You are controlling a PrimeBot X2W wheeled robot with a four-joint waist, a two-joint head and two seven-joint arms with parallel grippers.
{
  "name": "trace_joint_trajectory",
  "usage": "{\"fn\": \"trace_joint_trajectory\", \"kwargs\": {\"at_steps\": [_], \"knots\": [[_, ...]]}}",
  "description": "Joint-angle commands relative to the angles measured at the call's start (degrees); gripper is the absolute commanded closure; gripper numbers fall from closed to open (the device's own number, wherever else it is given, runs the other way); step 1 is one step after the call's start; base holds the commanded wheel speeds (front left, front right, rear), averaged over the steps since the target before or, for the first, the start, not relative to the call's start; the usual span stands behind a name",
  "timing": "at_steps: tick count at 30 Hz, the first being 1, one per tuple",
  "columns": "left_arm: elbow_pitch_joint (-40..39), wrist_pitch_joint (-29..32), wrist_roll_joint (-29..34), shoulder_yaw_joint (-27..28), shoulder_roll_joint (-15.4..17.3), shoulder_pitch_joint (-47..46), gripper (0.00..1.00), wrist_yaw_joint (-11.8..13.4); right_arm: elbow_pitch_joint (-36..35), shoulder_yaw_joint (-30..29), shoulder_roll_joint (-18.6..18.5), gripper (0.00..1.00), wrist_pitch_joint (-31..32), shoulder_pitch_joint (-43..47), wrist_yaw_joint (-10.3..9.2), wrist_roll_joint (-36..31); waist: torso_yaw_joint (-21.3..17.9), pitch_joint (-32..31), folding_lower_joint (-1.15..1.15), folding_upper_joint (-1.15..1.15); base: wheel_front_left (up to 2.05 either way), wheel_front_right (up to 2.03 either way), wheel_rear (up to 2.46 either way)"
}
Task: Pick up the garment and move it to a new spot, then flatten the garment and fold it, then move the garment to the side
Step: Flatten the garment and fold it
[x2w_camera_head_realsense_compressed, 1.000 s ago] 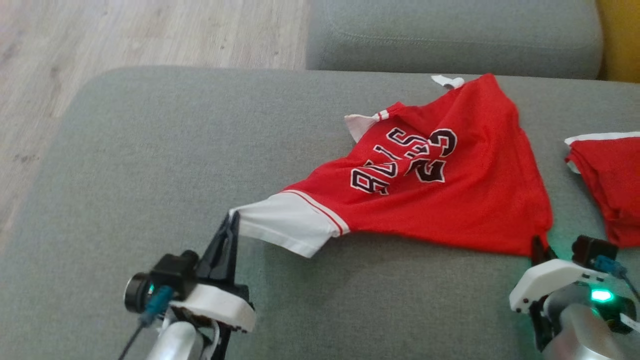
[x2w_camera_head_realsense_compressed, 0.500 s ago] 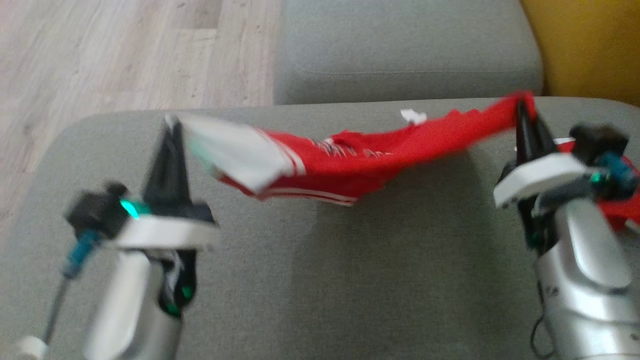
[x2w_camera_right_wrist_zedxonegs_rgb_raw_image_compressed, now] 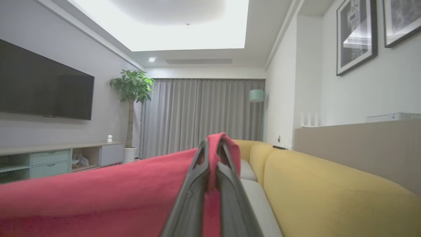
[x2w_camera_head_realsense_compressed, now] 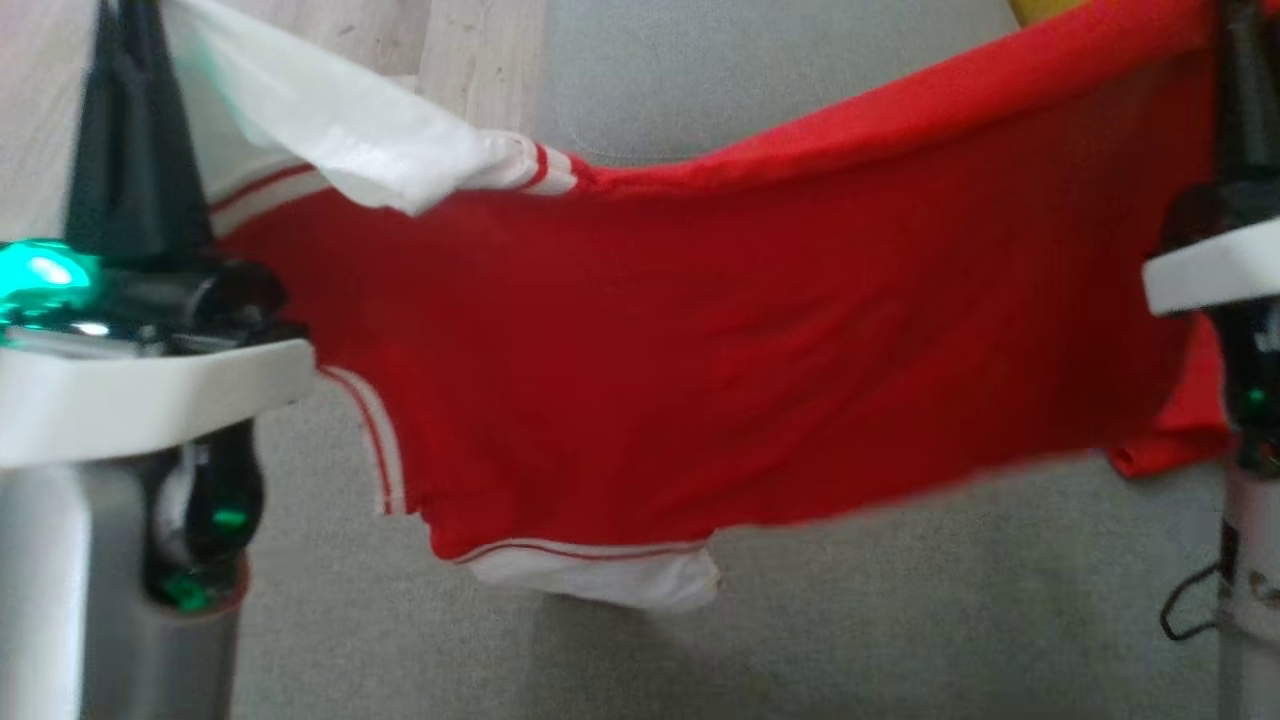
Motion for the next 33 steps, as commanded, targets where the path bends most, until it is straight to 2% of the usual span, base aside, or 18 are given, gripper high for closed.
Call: {"fn": "trace_joint_trajectory", "kwargs": {"at_steps": [1,5,9,12,15,18,20,21,24,28,33], "knots": [[-4.6,2.7,-0.4,3.0,2.7,-3.4,1.00,0.6,-4.8,-0.7,0.9,1.00,2.8,-0.2,-0.04,-0.6,-0.3,0.8,0.01,0.00,0.00,0.00,0.00],[-8.3,6.8,-2.8,5.6,4.5,-4.1,1.00,1.3,-9.6,-1.5,1.9,1.00,7.4,0.5,-0.04,-2.6,-0.8,2.6,0.01,0.00,0.00,0.00,0.00],[-5.7,8.5,-4.2,6.4,5.9,-6.6,1.00,0.6,-9.8,-1.1,1.7,1.00,9.8,-0.6,-0.04,-3.5,-0.9,4.6,0.01,0.00,0.00,0.00,0.00],[0.0,9.2,-5.6,6.3,6.6,-11.1,1.00,-0.7,-6.4,-1.0,2.3,1.00,12.0,-4.5,-0.04,-2.4,-1.4,8.5,0.01,0.00,0.00,0.00,0.00],[9.2,8.3,-5.5,5.6,7.3,-17.5,1.00,-2.6,0.8,0.6,0.6,1.00,11.5,-11.5,-0.04,-3.0,-1.7,13.0,0.01,0.00,0.00,0.00,0.00],[19.9,6.2,-3.6,4.0,8.5,-26.9,1.00,-5.4,11.0,-0.1,0.8,1.00,9.9,-22.1,-0.04,-1.9,-1.4,18.0,0.01,0.00,0.00,0.00,0.00],[27.6,3.7,-2.0,3.1,8.7,-34.6,1.00,-6.7,17.5,0.9,-0.4,1.00,7.1,-29.7,-0.04,-2.5,-0.8,20.4,0.01,0.00,0.00,0.00,0.00],[35.0,0.4,-0.4,3.1,9.1,-42.3,1.00,-7.2,24.1,2.4,-1.3,1.00,3.6,-36.7,-0.04,-3.3,-0.5,22.2,0.01,0.00,0.00,0.00,0.00],[44.6,-5.1,1.2,3.1,8.6,-51.2,1.00,-7.5,33.8,3.9,-2.1,1.00,-3.1,-44.9,-0.04,-5.6,0.1,23.6,0.01,0.00,0.00,0.00,0.00],[54.3,-11.2,2.0,2.1,7.3,-57.2,1.00,-8.7,45.1,3.7,-1.7,1.00,-10.4,-50.2,-0.04,-7.9,1.0,23.7,0.01,0.00,0.00,0.00,0.00],[61.9,-14.6,2.9,-2.9,6.2,-56.3,1.00,-11.1,55.5,4.6,-2.0,1.00,-14.9,-49.4,-0.04,-8.8,2.3,23.6,0.01,0.00,0.00,0.00,0.00]]}}
